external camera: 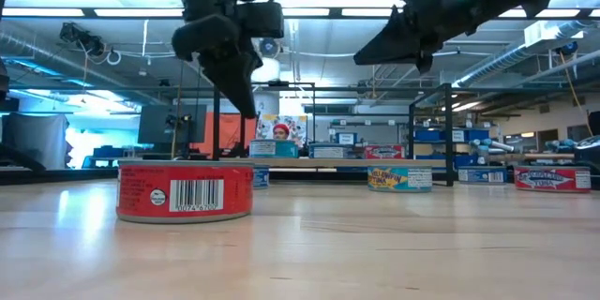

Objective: Stack canned seafood by type on shelf
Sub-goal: Put the blue tuna can on the shelf

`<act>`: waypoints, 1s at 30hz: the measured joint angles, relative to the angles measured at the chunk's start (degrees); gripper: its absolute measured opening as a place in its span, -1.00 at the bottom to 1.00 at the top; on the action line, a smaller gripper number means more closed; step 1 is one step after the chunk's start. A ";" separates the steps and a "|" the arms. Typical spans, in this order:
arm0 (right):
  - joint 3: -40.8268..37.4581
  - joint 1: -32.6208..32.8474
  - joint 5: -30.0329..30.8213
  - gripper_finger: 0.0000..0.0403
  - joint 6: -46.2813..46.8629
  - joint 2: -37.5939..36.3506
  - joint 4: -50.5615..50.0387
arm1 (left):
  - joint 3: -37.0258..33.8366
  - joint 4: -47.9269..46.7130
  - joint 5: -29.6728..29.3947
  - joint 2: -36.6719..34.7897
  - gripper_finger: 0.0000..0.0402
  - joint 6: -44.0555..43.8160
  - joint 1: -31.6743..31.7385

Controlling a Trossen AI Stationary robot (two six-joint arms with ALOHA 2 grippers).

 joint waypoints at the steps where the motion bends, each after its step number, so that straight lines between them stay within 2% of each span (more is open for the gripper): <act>1: 0.00 -0.15 1.05 -0.96 -1.01 0.00 1.14 | 0.66 -0.84 -1.75 0.00 -1.00 -0.14 -0.02; 4: 0.00 -0.81 1.45 -0.96 -4.32 0.00 5.57 | 2.55 -5.15 -5.42 -0.02 -1.00 -4.78 -0.09; 7: 0.00 -0.97 -0.54 -0.96 -7.05 -0.60 7.72 | 3.44 -9.06 -6.05 -0.02 -1.00 -12.45 -0.48; 11: 0.78 -0.85 -1.95 -0.96 -2.46 -2.35 3.67 | 3.47 -11.69 -5.15 0.00 -1.00 -20.96 -1.94; 15: 1.49 -0.09 -2.07 -0.96 1.51 -2.87 -1.50 | 3.13 -9.77 -9.14 0.42 -1.00 -23.20 -2.72; 19: 1.55 0.82 -2.58 -0.96 -1.53 -2.91 -4.17 | 0.08 0.54 -12.36 0.42 -1.00 -25.26 -2.61; 23: 1.56 1.70 -2.43 -0.96 -1.09 -3.73 -4.25 | -2.79 9.90 -12.20 0.42 -1.00 -26.13 -2.34; 27: 1.57 2.26 -2.48 -0.97 0.46 -4.72 -4.39 | -3.19 7.93 -9.93 0.42 -1.00 -23.60 -2.21; 30: 1.57 2.29 -2.51 -0.98 3.43 -5.34 -4.34 | -3.19 4.27 -5.58 0.42 -1.00 -21.88 -2.19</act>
